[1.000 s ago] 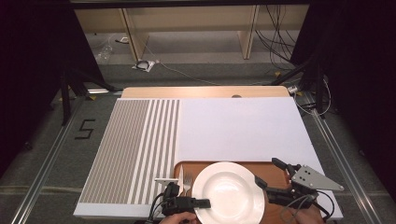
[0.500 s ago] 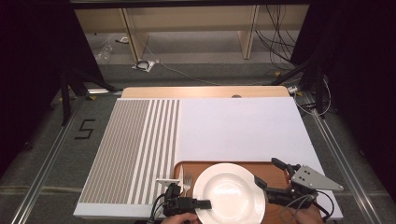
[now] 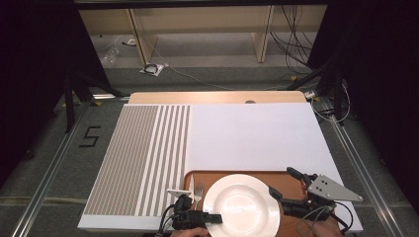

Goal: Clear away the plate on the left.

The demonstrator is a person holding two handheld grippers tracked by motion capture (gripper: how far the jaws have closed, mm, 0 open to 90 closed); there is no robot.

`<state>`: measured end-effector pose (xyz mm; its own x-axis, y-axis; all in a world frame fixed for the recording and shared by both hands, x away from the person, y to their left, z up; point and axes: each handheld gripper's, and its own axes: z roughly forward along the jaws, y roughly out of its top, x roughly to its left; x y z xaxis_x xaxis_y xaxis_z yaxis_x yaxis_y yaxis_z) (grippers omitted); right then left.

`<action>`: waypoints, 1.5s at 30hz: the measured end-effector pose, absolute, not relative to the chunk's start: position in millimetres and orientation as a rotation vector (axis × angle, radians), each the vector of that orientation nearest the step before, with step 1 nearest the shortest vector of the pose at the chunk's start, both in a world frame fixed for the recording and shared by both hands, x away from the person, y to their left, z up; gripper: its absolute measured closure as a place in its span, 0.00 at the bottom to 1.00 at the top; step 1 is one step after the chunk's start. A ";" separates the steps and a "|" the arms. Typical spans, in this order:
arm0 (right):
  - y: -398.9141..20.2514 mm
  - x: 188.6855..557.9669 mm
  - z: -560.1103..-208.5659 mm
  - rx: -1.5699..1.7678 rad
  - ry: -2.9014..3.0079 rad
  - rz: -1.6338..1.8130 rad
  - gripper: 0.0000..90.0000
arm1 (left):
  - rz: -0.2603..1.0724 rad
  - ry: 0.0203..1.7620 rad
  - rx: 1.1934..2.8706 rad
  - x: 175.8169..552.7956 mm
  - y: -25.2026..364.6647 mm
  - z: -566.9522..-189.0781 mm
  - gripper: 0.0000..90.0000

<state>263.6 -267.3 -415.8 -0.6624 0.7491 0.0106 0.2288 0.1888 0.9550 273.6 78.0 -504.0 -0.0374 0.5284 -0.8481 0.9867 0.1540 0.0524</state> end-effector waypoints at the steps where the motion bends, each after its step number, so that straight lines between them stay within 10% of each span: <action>1: -267.3 263.7 -415.8 0.913 2.005 1.486 0.21 | -0.750 1.667 1.471 273.4 77.4 -502.1 0.79; 17: -266.6 263.4 -415.8 0.911 2.013 1.483 0.21 | -0.564 1.580 1.610 279.4 84.6 -476.9 0.47; 45: -266.4 263.5 -416.2 0.920 2.016 1.496 0.21 | -0.232 1.431 1.769 286.1 102.2 -444.3 0.36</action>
<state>263.5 -266.4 -416.2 -0.6686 0.7432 0.0244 0.2385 0.1833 0.9537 286.1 102.2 -444.3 0.3344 0.7249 -0.6023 0.8783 -0.0079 0.4781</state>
